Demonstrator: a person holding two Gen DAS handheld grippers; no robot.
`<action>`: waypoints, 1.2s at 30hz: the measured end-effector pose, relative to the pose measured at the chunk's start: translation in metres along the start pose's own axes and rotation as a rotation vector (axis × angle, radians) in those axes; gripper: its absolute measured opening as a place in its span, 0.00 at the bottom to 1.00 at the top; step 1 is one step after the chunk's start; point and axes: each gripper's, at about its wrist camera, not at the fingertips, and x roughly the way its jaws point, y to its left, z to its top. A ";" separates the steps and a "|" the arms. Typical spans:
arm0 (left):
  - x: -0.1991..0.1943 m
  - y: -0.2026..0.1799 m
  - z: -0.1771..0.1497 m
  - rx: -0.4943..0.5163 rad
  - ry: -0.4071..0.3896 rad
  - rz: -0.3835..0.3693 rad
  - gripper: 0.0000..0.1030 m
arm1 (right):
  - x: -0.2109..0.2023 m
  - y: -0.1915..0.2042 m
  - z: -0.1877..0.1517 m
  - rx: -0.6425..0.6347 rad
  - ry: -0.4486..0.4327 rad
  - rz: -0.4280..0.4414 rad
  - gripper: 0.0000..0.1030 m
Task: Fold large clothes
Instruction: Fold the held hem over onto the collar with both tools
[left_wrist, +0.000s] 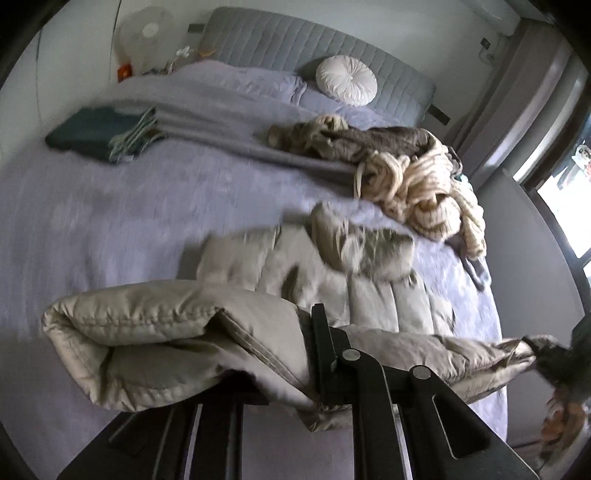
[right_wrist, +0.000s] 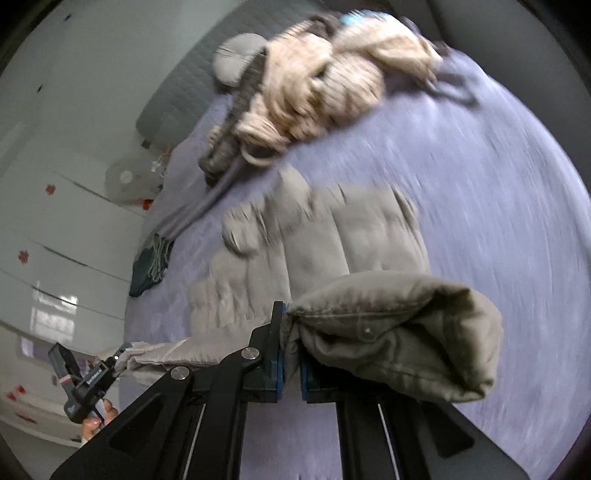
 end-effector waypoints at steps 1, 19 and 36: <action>0.009 -0.001 0.011 0.003 -0.004 0.004 0.17 | 0.006 0.008 0.017 -0.030 -0.011 -0.010 0.06; 0.246 0.020 0.060 0.021 0.138 0.122 0.17 | 0.211 -0.048 0.115 0.058 0.066 -0.166 0.06; 0.231 0.013 0.066 0.075 0.059 0.152 0.73 | 0.232 -0.068 0.117 0.108 0.065 -0.082 0.19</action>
